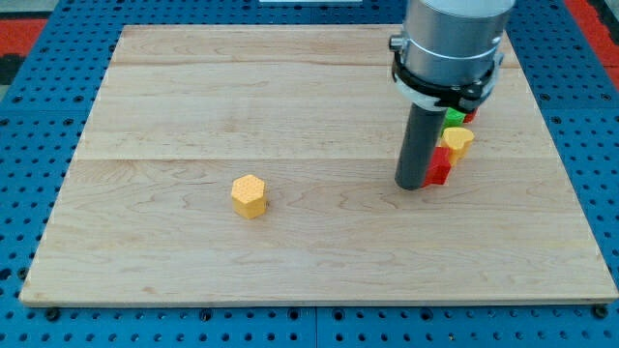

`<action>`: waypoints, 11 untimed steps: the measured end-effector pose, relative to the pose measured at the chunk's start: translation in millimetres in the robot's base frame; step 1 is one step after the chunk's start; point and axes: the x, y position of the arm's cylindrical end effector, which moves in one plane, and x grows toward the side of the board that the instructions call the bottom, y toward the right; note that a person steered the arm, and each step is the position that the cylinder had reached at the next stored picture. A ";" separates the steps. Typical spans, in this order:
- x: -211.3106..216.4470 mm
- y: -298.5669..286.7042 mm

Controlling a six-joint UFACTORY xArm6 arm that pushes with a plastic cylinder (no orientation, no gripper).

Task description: Push the yellow hexagon at the bottom of the red star

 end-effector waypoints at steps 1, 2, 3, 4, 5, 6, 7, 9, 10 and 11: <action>0.1 30.1; 0.1 57.3; 8.8 59.1; 14.3 43.9; 7.2 -3.5; -40.8 -47.2; -80.0 -105.8; -63.2 -277.7; -11.1 -254.8; 28.6 -172.0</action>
